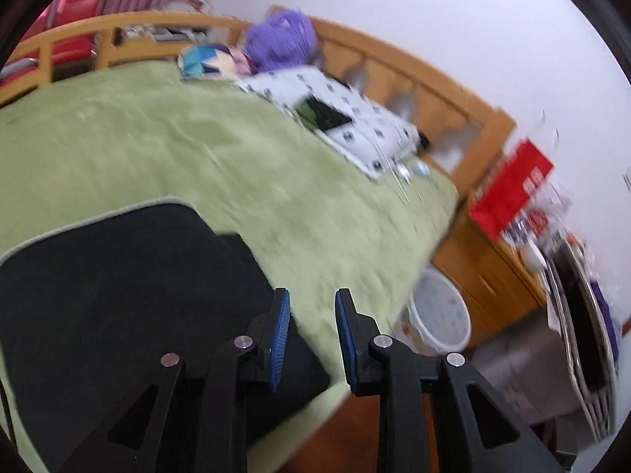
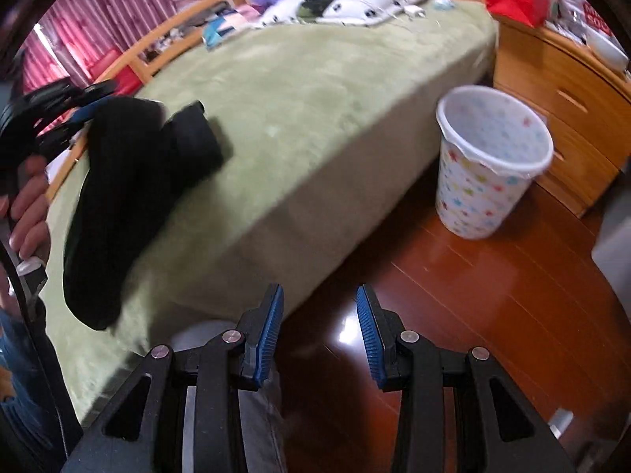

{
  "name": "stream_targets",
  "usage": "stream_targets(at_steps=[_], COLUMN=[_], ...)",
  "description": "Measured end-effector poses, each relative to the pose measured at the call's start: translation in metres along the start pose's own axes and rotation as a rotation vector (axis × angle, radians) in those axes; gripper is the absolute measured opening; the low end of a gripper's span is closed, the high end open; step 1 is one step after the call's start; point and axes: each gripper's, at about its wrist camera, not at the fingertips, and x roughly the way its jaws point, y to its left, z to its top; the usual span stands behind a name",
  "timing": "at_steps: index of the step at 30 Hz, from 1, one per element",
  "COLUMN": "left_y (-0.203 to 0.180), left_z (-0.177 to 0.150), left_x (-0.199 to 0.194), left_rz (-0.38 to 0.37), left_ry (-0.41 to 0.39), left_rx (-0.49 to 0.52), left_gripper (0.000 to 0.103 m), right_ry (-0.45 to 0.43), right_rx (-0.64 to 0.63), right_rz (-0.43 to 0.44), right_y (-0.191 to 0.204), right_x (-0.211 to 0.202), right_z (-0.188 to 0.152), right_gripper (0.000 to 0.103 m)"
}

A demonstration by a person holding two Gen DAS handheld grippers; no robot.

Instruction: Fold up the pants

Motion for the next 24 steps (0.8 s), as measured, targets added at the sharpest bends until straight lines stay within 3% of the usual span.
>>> stream_targets(at_steps=[3,5,7,9,12,16,19,22,24], left_y=[0.006,0.020,0.051,0.081,0.133,0.182,0.209,0.226,0.232], left_z=[-0.011,-0.010,-0.012,-0.008,-0.031,-0.068,-0.091,-0.110,-0.116], left_x=[-0.021,-0.037,-0.058,-0.064,-0.092,-0.109,-0.102,-0.084,-0.074], left_rz=[0.011,0.036,0.054,0.103,0.211,0.310,0.277,0.239,0.195], left_ry=[-0.037,-0.053,-0.066,-0.082,-0.089,-0.079,-0.041,0.008,0.002], left_rx=[0.033,0.011,-0.036,-0.089,-0.159,-0.241,-0.322,-0.377,-0.405], left_gripper=[0.031,0.048,0.056,0.058,0.061,0.061,0.063,0.063,0.065], right_ry=[0.009,0.000,-0.015,-0.057,-0.132,-0.211,-0.222,-0.123,-0.087], right_rx=[-0.024,-0.058,-0.103,-0.190,-0.285,-0.368,-0.413,-0.436,-0.450], right_rz=[-0.003,0.010,0.040,0.082,0.148,0.204,0.209,0.169,0.146], right_y=[0.005,0.020,0.040,0.071,0.110,0.150,0.171,0.182,0.181], right_x=[0.012,0.020,0.026,0.031,0.033,0.042,0.065,0.112,0.139], right_z=[0.001,0.012,0.024,0.041,0.066,0.097,0.123,0.144,0.151], right_gripper=[0.039,0.039,0.039,0.039,0.042,0.057,0.068,0.069,0.077])
